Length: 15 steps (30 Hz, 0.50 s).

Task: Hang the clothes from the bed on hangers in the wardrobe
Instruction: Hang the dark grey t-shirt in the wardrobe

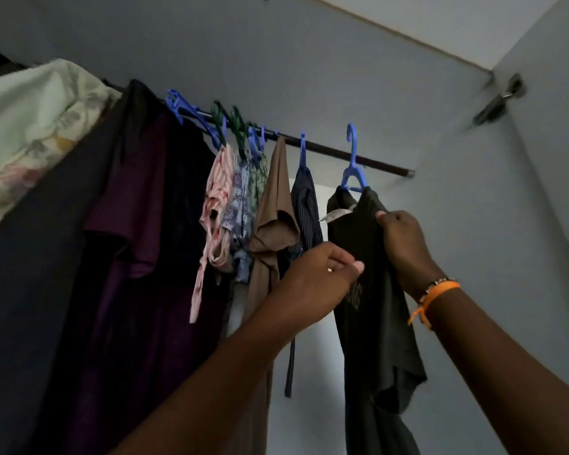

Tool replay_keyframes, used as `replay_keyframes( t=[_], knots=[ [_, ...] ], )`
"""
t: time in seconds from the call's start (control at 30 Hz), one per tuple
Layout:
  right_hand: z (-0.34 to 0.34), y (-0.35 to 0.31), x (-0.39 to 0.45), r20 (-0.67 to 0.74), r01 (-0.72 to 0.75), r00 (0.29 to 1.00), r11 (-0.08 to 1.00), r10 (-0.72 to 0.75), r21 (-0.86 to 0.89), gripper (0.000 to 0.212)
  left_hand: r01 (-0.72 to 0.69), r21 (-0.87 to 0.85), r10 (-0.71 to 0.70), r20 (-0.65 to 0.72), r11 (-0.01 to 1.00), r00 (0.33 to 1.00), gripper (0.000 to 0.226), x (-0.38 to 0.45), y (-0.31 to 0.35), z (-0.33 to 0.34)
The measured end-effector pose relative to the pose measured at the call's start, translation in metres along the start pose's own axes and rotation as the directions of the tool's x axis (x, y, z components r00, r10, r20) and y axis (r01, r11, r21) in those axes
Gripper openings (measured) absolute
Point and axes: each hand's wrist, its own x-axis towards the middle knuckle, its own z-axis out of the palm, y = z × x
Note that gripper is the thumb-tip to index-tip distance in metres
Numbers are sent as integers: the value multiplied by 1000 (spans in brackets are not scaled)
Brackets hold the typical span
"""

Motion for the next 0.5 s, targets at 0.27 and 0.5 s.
replay_keyframes(
  t=[0.27,0.5],
  knots=[
    [56,21,165,-14,69,998,998,-69,16,30,-95,335,127,-74,937,989,31,122,-30,13],
    [69,37,228,81,46,996,998,-42,-40,35,-80,443,153,-130,893,980,29,163,-58,5]
  ],
)
